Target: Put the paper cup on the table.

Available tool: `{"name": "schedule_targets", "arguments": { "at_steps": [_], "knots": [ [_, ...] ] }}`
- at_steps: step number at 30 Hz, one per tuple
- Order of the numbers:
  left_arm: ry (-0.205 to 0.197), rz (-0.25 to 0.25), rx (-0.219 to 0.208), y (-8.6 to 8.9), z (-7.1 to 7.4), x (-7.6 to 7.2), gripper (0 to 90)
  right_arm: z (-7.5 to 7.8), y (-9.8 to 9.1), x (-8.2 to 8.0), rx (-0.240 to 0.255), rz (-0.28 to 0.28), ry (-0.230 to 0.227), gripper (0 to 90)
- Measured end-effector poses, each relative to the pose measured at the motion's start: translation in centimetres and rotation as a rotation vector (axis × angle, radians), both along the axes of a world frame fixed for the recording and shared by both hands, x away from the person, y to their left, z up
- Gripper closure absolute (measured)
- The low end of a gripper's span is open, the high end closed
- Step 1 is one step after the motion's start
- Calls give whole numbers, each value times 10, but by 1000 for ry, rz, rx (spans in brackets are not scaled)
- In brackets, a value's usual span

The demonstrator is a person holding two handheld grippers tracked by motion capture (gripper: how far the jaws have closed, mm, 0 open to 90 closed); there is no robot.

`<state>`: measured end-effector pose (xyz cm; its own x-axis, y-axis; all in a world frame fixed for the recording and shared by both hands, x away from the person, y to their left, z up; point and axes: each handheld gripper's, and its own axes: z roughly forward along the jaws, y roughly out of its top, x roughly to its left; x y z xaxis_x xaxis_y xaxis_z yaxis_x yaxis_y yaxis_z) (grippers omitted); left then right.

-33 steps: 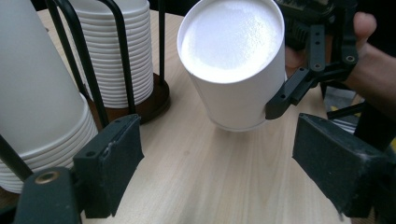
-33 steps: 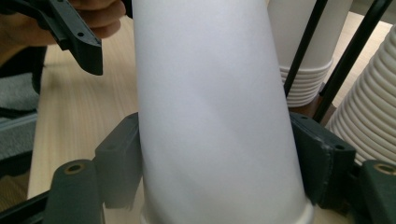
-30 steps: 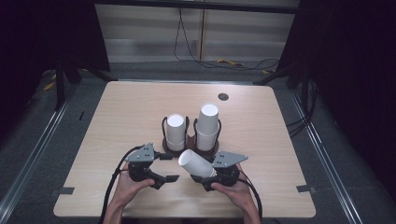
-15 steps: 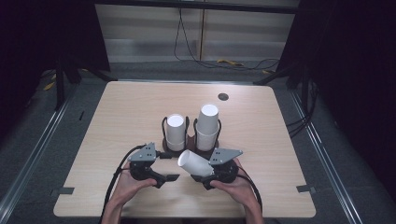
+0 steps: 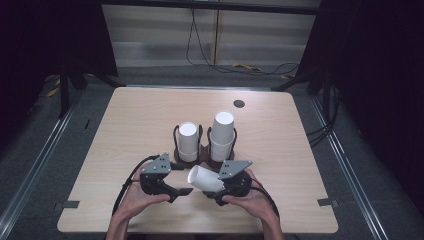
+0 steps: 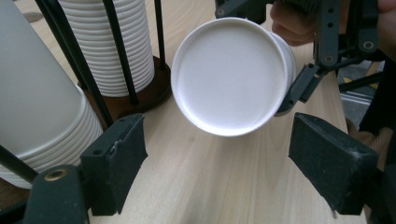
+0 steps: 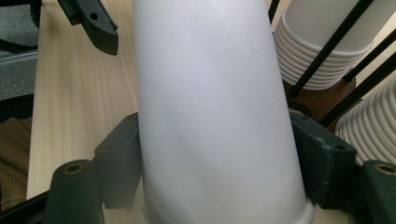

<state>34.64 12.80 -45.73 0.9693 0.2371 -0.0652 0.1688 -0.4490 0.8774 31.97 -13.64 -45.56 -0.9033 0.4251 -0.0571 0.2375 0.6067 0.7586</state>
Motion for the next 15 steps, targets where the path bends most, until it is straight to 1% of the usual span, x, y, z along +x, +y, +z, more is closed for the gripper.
{"name": "schedule_targets", "arguments": {
  "at_steps": [2,3,5,7,10,12,13,15],
  "knots": [
    [2,1,1,1,0,0,187,1,2,2,-16,11,4,257],
    [-5,0,16,1,0,-1,188,2,3,2,-23,14,3,258],
    [-5,18,33,0,0,-3,194,3,4,4,-36,20,9,258],
    [0,34,31,0,1,-3,199,3,6,6,-48,25,15,258],
    [-2,32,32,1,1,-2,224,4,8,8,-75,34,26,258],
    [1,19,39,1,1,-2,246,4,10,9,-92,37,25,258],
    [0,23,39,1,1,-2,254,5,10,9,-106,37,29,259],
    [-1,19,42,1,2,-1,254,5,10,10,-116,47,36,260]
  ]
}}
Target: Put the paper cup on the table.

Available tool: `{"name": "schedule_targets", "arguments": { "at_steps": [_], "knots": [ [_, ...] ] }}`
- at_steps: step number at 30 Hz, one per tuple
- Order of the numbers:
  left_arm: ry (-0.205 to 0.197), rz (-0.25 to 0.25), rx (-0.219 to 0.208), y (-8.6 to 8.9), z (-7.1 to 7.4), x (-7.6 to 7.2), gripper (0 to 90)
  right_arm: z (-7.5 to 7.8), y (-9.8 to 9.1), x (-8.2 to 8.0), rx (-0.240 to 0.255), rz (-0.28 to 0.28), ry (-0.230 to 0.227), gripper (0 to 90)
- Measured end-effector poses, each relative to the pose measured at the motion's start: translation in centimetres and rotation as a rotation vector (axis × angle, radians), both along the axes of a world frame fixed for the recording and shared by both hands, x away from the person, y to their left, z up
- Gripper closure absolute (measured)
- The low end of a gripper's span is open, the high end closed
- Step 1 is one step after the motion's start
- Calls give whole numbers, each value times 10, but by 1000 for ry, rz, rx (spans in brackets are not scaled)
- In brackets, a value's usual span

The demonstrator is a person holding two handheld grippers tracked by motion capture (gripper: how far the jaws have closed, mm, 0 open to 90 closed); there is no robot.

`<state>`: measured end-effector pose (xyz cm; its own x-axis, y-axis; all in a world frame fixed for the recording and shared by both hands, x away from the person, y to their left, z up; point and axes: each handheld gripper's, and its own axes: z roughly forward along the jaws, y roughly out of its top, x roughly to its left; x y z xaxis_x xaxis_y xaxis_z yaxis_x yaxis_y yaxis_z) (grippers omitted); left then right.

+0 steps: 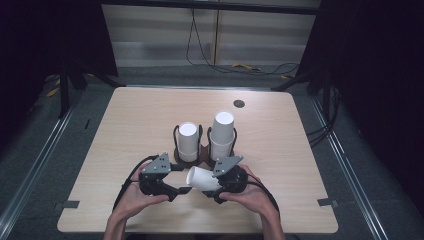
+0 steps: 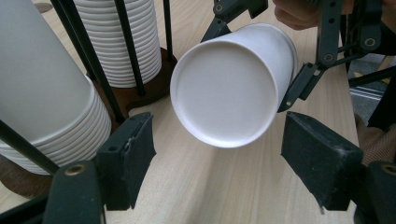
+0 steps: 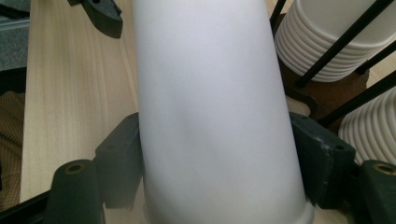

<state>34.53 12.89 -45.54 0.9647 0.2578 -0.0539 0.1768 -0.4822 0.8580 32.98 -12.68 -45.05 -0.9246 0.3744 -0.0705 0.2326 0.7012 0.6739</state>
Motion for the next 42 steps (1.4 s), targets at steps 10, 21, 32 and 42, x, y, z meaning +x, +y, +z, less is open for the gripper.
{"name": "schedule_targets", "arguments": {
  "at_steps": [10,21,32,42],
  "knots": [
    [-1,-10,52,-7,5,4,246,7,2,7,-70,19,-6,262],
    [-31,-3,57,-6,6,4,264,12,7,13,-111,46,0,262],
    [26,-25,134,-14,5,11,216,7,11,16,-164,66,29,262],
    [25,-62,136,-16,4,16,251,9,20,16,-226,81,37,261]
  ]
}}
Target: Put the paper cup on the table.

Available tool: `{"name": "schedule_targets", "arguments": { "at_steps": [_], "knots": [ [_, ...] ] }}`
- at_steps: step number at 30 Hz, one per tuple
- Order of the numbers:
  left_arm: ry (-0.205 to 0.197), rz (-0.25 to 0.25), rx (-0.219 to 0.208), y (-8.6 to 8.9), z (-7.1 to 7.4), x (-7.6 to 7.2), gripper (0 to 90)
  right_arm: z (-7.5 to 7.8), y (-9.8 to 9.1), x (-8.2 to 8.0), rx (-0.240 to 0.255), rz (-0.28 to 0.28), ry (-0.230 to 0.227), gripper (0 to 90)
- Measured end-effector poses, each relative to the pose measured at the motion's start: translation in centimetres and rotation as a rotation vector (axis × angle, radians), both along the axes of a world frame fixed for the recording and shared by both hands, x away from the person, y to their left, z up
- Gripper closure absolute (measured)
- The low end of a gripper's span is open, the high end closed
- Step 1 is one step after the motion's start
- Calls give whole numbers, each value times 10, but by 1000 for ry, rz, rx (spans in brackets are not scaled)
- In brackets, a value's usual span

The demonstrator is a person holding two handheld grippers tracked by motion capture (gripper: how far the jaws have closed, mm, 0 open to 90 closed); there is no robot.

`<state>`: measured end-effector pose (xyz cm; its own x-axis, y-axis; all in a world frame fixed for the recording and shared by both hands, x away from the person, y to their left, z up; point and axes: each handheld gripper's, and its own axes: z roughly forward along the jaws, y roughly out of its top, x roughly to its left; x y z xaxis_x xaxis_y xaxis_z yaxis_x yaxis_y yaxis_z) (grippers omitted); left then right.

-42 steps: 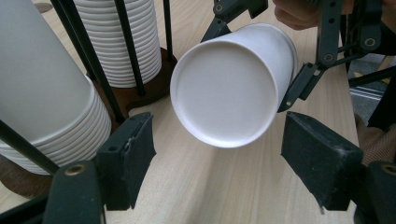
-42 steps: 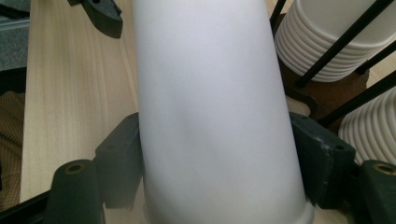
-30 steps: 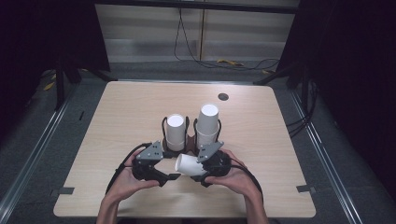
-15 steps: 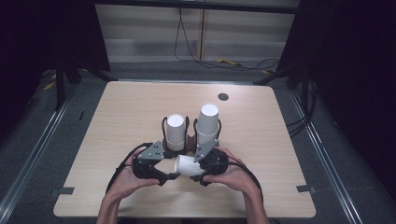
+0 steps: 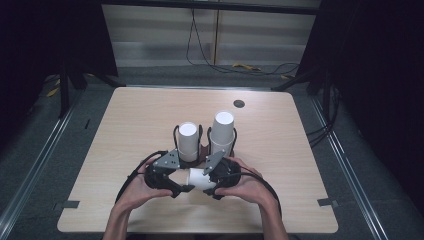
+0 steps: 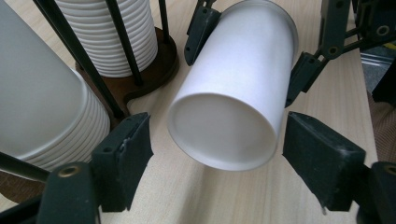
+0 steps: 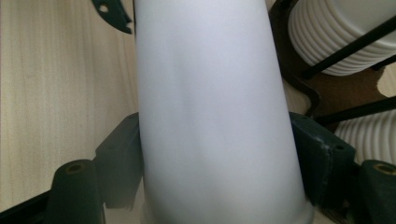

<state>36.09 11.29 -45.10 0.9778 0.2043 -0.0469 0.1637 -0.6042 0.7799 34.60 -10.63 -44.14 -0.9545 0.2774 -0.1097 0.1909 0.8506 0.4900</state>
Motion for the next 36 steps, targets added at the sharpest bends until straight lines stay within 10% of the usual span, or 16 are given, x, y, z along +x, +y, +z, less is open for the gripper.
{"name": "schedule_targets", "arguments": {
  "at_steps": [9,18,36],
  "knots": [
    [80,-5,-20,-3,-5,6,272,0,6,3,-22,17,9,261],
    [86,-12,78,-9,-4,12,202,-2,14,6,-63,42,10,262],
    [127,-72,69,-15,-8,12,278,-4,19,3,-38,76,0,263]
  ]
}}
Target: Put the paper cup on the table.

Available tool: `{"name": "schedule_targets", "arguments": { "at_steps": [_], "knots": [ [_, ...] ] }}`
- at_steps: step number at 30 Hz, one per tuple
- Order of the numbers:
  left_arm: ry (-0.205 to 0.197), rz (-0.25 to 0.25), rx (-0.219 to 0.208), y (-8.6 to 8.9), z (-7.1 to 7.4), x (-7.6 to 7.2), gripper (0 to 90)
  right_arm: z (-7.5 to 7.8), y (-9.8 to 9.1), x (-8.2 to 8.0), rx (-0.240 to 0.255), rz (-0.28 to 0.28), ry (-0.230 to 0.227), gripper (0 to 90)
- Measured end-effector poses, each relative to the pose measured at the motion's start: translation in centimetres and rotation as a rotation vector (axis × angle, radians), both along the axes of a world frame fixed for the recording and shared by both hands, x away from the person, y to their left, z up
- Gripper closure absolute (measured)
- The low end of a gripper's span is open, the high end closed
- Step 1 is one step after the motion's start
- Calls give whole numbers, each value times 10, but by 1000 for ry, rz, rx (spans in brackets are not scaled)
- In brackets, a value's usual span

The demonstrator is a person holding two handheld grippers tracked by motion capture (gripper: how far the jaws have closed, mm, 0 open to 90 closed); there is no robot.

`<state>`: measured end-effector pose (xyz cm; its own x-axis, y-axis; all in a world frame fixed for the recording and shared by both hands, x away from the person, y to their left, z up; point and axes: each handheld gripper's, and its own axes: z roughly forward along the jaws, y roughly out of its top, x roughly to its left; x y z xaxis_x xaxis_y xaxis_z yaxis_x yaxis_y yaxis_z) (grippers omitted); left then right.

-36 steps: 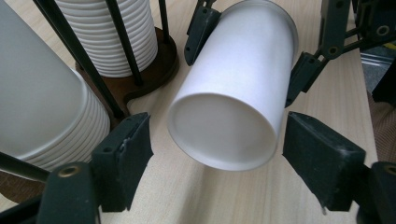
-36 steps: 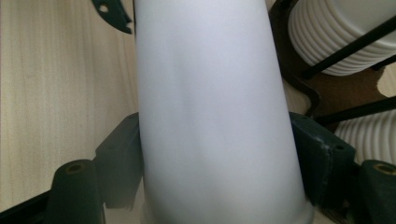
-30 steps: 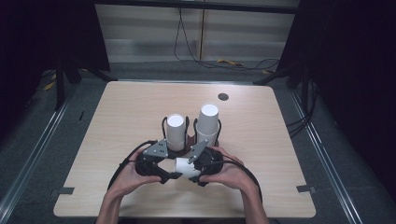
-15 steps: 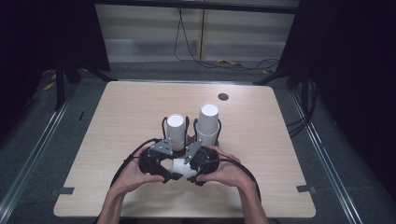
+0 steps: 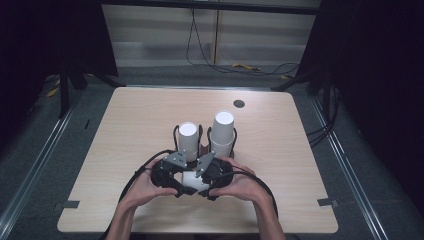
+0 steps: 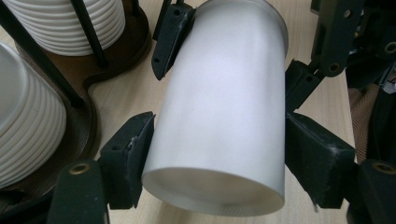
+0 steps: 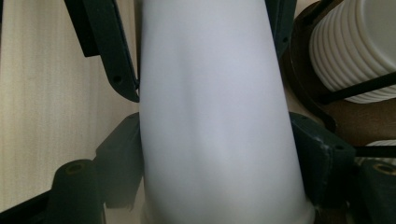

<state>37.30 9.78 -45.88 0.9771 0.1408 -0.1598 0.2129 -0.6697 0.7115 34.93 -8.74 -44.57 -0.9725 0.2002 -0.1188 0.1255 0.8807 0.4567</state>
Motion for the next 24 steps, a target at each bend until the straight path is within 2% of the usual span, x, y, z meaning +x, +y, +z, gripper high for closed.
{"name": "schedule_targets", "arguments": {
  "at_steps": [6,13,14,15,16,21,22,24],
  "knots": [
    [20,-12,-13,3,2,0,297,1,-2,-1,13,18,-13,264],
    [23,-24,-23,3,1,1,297,1,-2,-3,19,20,-18,264],
    [18,-28,-12,3,2,1,300,0,-2,-4,18,18,-18,263],
    [8,-34,-21,3,2,0,309,0,-1,-3,17,30,-21,263],
    [5,-35,-36,3,2,-1,320,-1,-2,-3,16,32,-17,258],
    [2,-38,-42,3,2,-2,330,-1,-4,-3,26,26,0,232],
    [1,-41,-30,3,3,-3,332,-1,-4,-4,27,15,2,226],
    [6,-31,-53,3,3,-3,333,-2,-4,-3,29,10,5,206]
  ]
}}
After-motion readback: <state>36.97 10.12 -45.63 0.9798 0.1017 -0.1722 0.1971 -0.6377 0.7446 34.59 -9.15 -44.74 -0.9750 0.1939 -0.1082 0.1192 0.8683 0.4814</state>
